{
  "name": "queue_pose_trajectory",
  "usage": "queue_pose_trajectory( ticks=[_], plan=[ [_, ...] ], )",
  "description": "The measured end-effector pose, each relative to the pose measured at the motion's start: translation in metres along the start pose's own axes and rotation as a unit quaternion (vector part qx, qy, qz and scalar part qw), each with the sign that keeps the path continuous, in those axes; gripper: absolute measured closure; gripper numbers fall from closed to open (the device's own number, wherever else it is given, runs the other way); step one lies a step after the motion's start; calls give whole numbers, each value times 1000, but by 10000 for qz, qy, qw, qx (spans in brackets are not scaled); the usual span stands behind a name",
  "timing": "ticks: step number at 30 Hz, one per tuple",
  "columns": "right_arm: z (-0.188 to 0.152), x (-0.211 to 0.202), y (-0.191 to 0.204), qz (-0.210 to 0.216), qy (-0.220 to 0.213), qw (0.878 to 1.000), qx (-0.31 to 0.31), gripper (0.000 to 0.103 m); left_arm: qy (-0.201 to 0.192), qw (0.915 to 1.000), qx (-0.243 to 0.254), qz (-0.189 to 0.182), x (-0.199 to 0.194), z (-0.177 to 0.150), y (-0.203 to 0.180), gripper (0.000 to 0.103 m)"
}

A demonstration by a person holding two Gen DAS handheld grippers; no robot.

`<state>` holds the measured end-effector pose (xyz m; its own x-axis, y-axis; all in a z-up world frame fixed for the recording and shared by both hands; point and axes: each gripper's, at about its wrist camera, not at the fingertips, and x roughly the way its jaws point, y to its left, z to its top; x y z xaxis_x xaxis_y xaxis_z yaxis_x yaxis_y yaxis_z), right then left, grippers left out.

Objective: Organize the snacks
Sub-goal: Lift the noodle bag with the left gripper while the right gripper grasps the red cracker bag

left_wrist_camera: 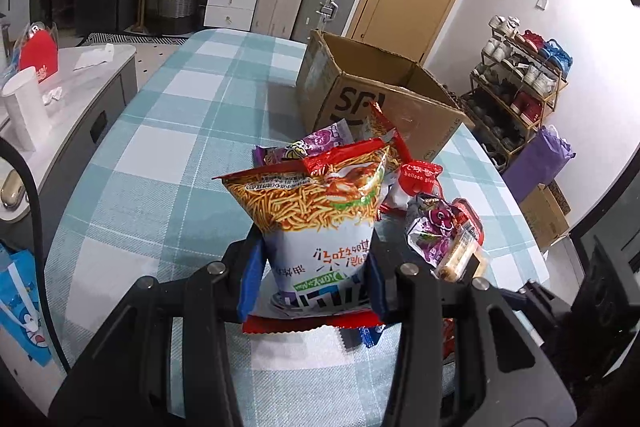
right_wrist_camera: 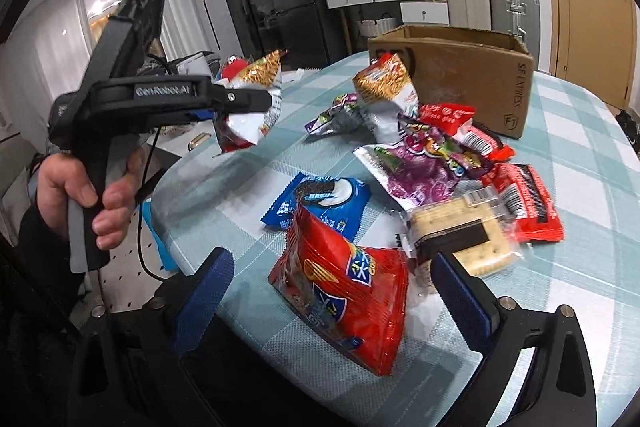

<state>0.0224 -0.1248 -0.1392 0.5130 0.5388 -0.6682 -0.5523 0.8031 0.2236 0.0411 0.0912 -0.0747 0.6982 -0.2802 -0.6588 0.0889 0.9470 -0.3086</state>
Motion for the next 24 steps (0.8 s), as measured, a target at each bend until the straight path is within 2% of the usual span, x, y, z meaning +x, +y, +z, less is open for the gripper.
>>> queue_pose_trajectory(
  ticks=[3, 12, 15, 20, 24],
  plan=[
    [0, 10, 1, 32, 131, 9999, -20, 15, 4, 10000, 4, 1, -1, 0, 0, 63],
    [-5, 30, 10, -69, 362, 9989, -273, 17, 85, 9999, -55, 82, 6, -2, 8, 63],
    [-7, 34, 13, -142, 451, 9982, -381, 24, 83, 9999, -45, 78, 6, -2, 8, 63],
    [-9, 32, 10, -88, 360, 9988, -306, 37, 115, 9999, -59, 65, 9, -2, 9, 63],
    [-10, 31, 1, 140, 336, 9993, -118, 43, 117, 9999, -62, 68, 9, -2, 9, 63]
  ],
)
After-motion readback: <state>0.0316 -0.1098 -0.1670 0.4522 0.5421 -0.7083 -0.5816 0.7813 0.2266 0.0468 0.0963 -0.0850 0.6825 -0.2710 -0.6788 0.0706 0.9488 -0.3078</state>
